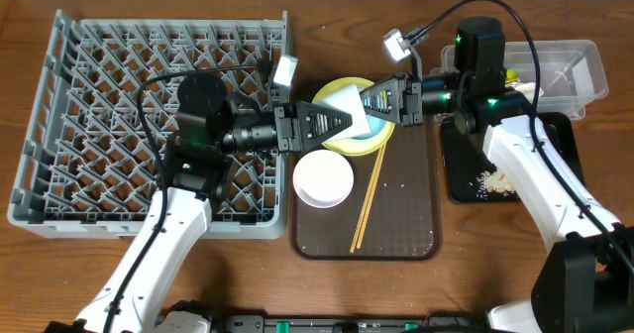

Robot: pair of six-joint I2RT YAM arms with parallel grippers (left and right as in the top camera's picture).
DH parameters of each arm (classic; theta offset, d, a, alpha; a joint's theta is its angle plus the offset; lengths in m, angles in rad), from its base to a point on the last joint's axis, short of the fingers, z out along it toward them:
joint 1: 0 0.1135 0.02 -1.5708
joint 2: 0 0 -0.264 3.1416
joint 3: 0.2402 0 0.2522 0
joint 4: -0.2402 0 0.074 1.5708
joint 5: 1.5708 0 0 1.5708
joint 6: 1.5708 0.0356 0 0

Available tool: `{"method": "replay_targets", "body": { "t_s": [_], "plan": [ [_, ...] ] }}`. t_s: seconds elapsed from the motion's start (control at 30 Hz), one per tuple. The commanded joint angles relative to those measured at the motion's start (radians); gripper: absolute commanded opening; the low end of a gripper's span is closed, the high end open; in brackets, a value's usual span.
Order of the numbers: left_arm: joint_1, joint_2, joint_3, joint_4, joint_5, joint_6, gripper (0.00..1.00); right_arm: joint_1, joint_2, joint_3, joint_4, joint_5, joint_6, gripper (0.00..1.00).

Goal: Sort waste into correct bins and load items into the dishwasher rack
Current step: 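Hand the white cup from the right gripper to the left gripper, then lower the white cup into the dish rack with the left gripper and release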

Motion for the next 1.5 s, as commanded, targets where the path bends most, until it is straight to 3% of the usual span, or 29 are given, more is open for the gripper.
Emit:
{"method": "replay_targets", "body": {
  "t_s": [0.0,0.43,0.53,0.7,0.77,0.8,1.0,1.23,1.47],
  "plan": [
    [-0.013,-0.002,0.016,0.015,0.016,-0.010,0.87,0.021,-0.004,0.011,0.002,0.018,0.008,0.01],
    [-0.013,-0.002,0.016,0.016,-0.016,-0.010,0.87,0.071,-0.004,0.011,0.002,0.034,0.008,0.01],
    [-0.013,-0.002,0.016,0.015,-0.016,-0.010,0.80,0.071,-0.004,0.011,0.002,0.038,0.008,0.01],
    [-0.013,-0.002,0.016,0.015,-0.016,-0.002,0.58,0.071,-0.004,0.011,0.002,0.047,0.008,0.02],
    [-0.013,-0.002,0.016,0.015,-0.016,0.012,0.50,0.070,-0.004,0.011,0.003,0.056,0.008,0.11],
    [-0.013,-0.002,0.016,0.014,-0.016,0.027,0.49,0.070,-0.004,0.011,0.003,0.058,0.007,0.17],
    [-0.012,-0.002,0.016,0.003,-0.019,0.169,0.41,0.045,-0.004,0.011,0.001,0.064,0.000,0.33],
    [0.037,-0.002,0.016,-0.272,-0.231,0.420,0.36,-0.037,-0.004,0.011,-0.026,0.071,-0.028,0.33],
    [0.163,-0.035,0.018,-0.451,-0.404,0.565,0.32,-0.081,-0.005,0.011,-0.310,0.416,-0.224,0.30]
  ]
}}
